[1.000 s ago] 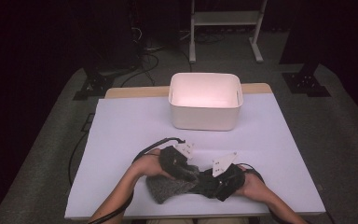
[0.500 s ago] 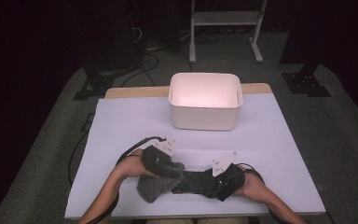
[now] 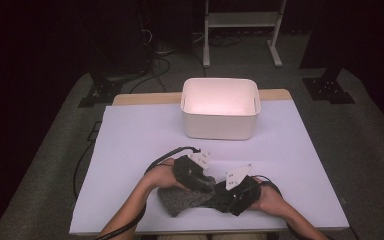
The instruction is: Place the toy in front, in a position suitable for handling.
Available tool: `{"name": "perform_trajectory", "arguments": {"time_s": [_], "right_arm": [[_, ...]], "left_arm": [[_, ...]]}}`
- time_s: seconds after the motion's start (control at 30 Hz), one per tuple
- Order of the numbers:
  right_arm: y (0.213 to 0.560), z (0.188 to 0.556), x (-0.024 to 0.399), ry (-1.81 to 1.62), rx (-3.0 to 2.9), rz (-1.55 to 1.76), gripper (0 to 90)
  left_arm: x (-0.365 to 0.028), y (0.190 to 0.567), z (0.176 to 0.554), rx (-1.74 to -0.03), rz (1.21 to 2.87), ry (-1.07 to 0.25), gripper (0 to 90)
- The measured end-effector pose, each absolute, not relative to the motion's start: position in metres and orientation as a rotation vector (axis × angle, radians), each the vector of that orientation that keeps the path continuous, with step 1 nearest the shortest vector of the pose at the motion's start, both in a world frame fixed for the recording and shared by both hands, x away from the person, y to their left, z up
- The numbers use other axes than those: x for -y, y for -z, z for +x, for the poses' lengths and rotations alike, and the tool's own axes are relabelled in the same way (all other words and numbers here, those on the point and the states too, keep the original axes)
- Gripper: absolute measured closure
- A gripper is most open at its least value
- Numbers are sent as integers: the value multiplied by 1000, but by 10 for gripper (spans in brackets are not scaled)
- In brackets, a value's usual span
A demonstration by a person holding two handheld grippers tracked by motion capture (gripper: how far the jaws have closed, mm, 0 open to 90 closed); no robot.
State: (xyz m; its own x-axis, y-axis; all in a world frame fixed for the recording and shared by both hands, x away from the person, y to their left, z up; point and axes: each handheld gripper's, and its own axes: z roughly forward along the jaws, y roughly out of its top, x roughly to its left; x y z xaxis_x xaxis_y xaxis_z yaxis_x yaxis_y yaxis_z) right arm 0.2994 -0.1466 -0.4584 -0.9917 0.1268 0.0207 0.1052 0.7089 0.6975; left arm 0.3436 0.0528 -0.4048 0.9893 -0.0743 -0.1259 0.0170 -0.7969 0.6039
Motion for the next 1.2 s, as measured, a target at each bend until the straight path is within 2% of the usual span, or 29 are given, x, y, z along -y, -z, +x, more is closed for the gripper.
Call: {"name": "perform_trajectory", "arguments": {"time_s": [0.5, 0.83, 1.2], "right_arm": [[459, 299, 147, -1170, -2875, 192, 230], [459, 299, 146, -1167, -2875, 197, 230], [458, 300, 146, -1170, -2881, 207, 230]], "left_arm": [[-86, 407, 331, -24, 2446, 202, 703], [-114, 405, 330, -97, 2453, 163, 695], [-111, 406, 341, -126, 2420, 165, 699]]}}
